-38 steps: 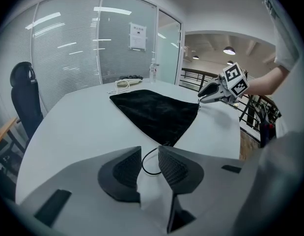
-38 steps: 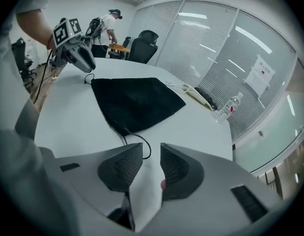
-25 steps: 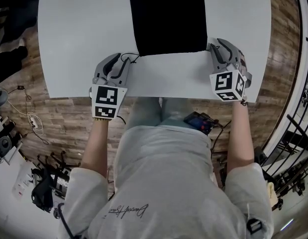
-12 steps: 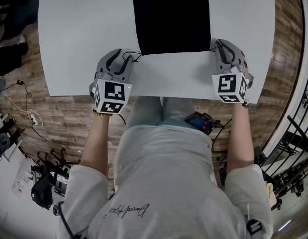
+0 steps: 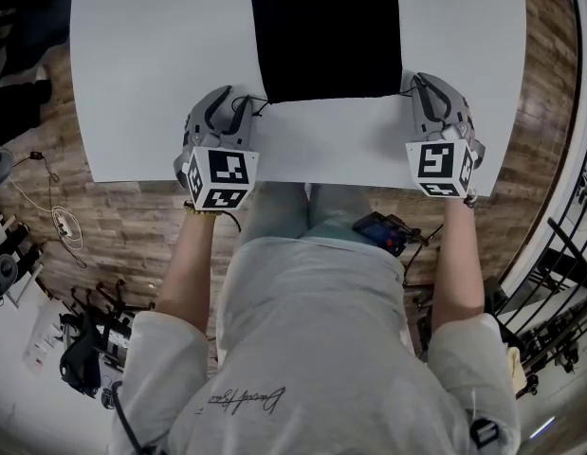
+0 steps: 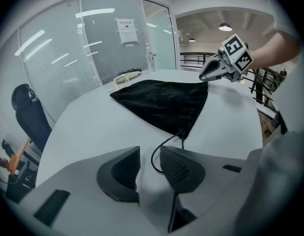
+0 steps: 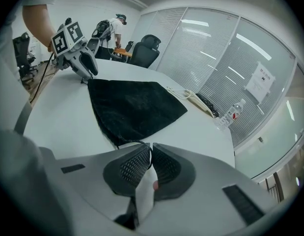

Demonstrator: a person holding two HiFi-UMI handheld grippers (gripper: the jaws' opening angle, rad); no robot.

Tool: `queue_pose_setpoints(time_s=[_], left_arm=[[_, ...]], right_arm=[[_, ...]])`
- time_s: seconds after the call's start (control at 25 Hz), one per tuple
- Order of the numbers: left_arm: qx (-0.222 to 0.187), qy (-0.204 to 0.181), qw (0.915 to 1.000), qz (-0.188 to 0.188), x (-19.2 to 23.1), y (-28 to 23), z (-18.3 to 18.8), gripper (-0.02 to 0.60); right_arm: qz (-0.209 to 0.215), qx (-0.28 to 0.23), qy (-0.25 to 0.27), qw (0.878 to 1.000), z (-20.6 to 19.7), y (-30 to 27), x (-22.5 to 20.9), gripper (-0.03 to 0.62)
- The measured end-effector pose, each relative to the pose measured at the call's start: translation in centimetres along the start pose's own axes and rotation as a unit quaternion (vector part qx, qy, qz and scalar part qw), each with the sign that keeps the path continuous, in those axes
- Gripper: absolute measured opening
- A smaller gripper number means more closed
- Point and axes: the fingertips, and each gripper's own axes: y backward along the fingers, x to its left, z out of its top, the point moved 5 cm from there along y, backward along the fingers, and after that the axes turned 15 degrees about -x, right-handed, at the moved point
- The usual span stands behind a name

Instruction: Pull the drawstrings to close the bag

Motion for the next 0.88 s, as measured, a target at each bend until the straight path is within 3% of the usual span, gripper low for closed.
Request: queue_pose_setpoints(time_s=[0.44, 0.88], left_arm=[[-0.044, -0.005, 0.9965, 0.071, 1.6, -0.7, 0.7, 0.126], [-0.090, 0.006, 0.9878, 0.127, 3.0, -1.4, 2.4, 0.030]], right_arm=[[-0.008, 0.001, -0.020, 1.000, -0.2, 0.3, 0.3, 0.034], [-0.014, -0.001, -0.033, 0.999, -0.2, 0.6, 1.1, 0.034]])
